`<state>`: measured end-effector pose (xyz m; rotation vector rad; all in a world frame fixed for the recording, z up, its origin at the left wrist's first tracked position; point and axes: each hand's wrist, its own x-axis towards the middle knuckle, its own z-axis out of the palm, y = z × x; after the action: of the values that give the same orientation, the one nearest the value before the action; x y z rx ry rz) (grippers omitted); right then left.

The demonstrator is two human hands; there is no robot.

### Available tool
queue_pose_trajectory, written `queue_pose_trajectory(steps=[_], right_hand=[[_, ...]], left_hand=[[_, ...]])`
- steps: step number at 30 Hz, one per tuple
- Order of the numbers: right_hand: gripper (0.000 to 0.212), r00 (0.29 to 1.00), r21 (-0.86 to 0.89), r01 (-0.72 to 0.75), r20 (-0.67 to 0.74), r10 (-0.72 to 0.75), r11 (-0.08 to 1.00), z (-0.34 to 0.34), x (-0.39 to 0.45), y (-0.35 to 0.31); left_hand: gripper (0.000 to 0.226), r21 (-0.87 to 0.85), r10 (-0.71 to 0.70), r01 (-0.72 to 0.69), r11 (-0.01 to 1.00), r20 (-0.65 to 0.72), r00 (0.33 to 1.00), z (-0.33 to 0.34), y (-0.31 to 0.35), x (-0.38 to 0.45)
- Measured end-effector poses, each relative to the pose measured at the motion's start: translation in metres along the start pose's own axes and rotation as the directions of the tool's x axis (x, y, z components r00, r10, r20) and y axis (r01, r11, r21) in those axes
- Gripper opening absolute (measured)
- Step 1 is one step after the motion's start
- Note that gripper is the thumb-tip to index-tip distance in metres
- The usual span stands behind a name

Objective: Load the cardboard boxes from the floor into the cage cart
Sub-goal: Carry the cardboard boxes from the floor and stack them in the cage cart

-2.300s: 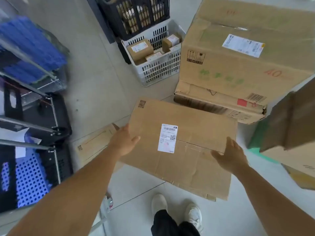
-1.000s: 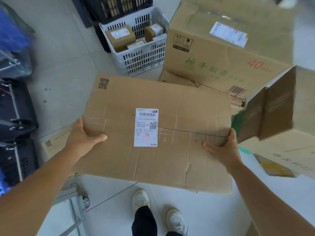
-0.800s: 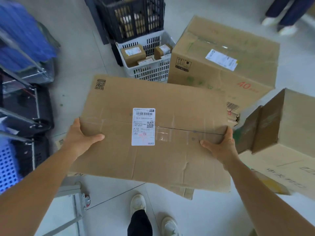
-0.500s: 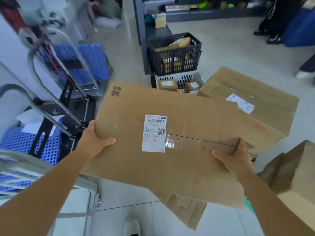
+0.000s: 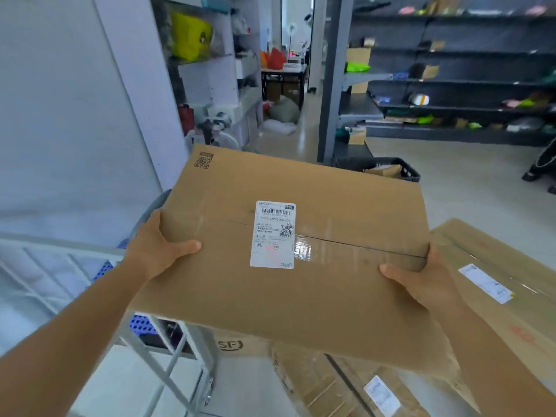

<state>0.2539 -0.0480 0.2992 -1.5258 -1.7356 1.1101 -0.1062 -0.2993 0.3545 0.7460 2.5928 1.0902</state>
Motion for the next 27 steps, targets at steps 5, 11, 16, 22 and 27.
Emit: queue_pose_trajectory(steps=[5,11,16,22,27], right_hand=[[0.094,0.990,0.053,0.097,0.099,-0.102,0.994,0.028,-0.044,-0.082],[0.092,0.959,0.079,0.191,0.199,-0.204,0.978,0.081,-0.113,-0.159],[0.086,0.916,0.110,0.248,0.298,-0.270,0.962,0.141,-0.176,-0.205],[0.068,0.839,0.162,0.333,0.399,-0.371,0.929,0.214,-0.247,-0.251],[0.077,0.746,0.181,0.392,0.512,-0.426,0.902,0.277,-0.295,-0.283]], left_hand=[[0.081,-0.025,-0.004,0.001,1.000,-0.132,0.991,-0.098,-0.028,-0.025],[0.082,-0.079,-0.049,0.029,0.996,-0.260,0.964,-0.209,-0.081,-0.076],[0.096,-0.102,-0.115,0.083,0.991,-0.366,0.923,-0.291,-0.140,-0.125],[0.089,-0.127,-0.202,0.160,0.979,-0.495,0.845,-0.369,-0.206,-0.183],[0.101,-0.177,-0.302,0.245,0.953,-0.571,0.763,-0.415,-0.252,-0.229]])
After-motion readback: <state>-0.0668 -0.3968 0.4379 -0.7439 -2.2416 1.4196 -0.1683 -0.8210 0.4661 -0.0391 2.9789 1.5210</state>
